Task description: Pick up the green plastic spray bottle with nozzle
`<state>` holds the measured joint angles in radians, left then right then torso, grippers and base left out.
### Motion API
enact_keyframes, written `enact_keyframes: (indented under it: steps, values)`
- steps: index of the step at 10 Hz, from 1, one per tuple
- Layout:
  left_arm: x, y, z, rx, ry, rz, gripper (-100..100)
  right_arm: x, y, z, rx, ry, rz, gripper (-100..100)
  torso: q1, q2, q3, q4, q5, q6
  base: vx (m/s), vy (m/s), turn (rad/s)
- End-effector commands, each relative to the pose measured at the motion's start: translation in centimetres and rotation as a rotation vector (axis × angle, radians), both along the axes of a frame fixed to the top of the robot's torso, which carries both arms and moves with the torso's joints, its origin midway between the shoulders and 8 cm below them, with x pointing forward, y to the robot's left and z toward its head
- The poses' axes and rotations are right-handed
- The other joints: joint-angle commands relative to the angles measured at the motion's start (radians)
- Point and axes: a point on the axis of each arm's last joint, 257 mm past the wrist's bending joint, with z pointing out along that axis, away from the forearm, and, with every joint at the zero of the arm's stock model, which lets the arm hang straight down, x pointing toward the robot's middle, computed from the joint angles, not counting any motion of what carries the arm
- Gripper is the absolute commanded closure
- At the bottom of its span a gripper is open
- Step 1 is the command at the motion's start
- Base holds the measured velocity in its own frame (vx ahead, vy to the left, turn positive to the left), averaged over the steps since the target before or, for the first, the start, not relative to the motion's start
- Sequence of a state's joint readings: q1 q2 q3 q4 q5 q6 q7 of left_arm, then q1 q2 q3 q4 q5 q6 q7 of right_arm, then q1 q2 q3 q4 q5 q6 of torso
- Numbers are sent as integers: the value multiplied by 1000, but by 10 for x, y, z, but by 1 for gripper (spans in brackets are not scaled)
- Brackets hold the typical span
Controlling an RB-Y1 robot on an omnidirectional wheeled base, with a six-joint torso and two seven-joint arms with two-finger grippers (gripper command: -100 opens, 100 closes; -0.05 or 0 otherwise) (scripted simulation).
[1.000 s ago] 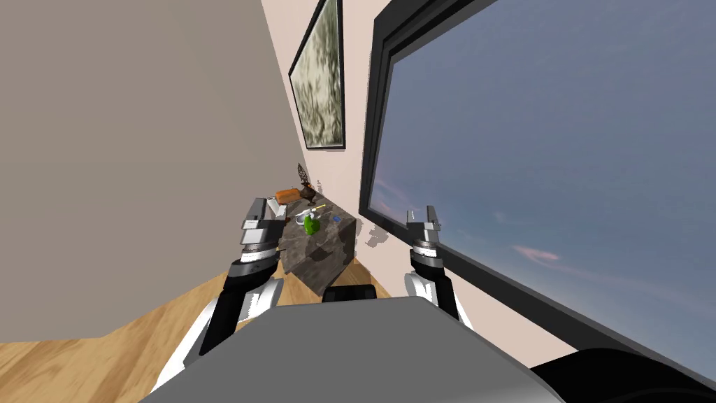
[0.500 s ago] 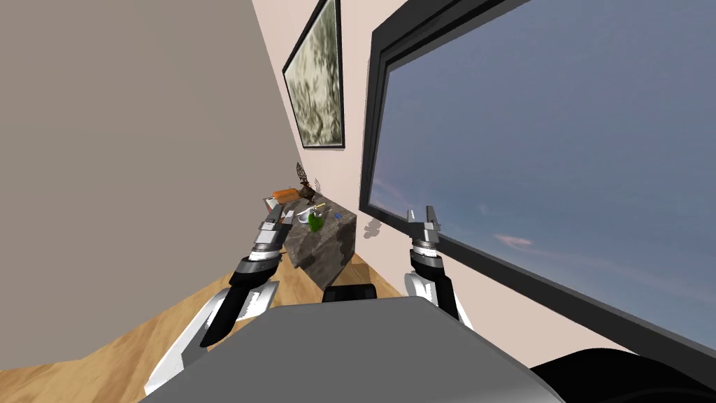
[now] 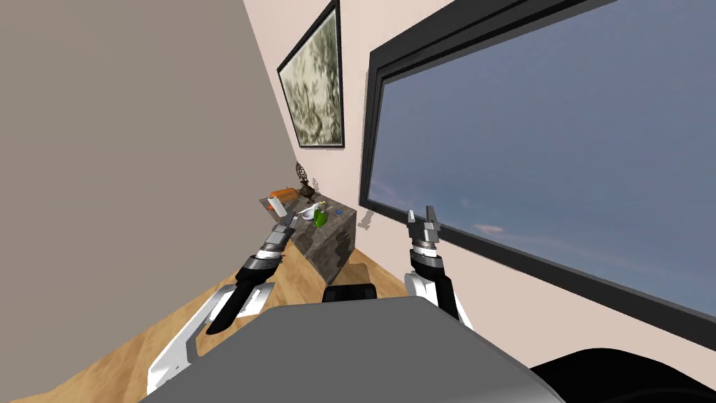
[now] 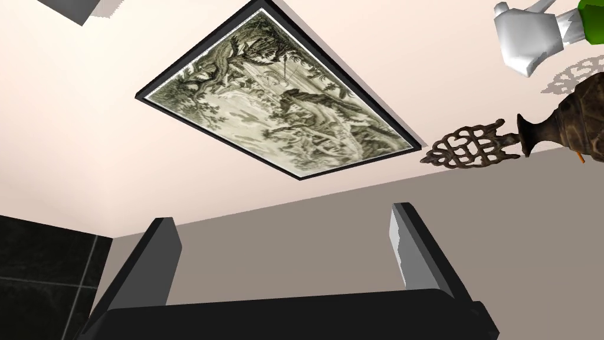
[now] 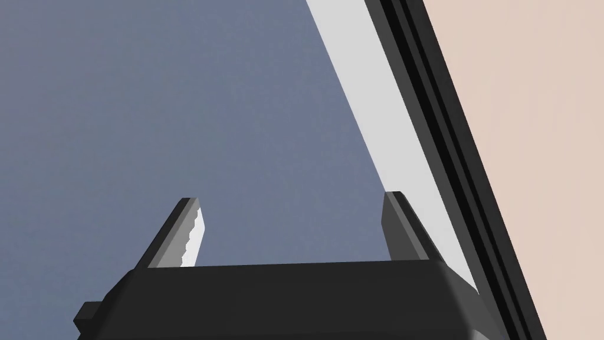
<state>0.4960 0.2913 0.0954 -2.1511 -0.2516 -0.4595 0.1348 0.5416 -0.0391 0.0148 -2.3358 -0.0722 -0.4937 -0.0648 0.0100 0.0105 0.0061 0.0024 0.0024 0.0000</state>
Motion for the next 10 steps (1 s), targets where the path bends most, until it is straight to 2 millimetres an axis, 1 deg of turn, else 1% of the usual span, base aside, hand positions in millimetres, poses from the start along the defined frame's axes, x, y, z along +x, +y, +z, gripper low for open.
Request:
enact_keyframes:
  steps: [1,3,5,8,10]
  values:
    - [4,9,-22,47,49,7,-100,0,0,0,0,0,0,0,0,0,0,0,0,0,-171,155,-174]
    - [11,19,-48,106,109,17,-100,0,0,0,0,0,0,0,2,-1,-1,0,1,0,-143,145,-197]
    - [15,30,-70,167,161,25,-100,0,0,0,0,0,0,0,0,-3,-2,-1,0,0,-132,100,-160]
    - [19,45,-98,266,229,36,-100,0,0,0,0,0,0,0,-2,-6,-3,-1,0,0,-95,78,-152]
    - [20,56,-114,340,267,42,-100,0,0,0,0,0,0,0,-4,-9,-5,-2,-1,0,-50,45,-134]
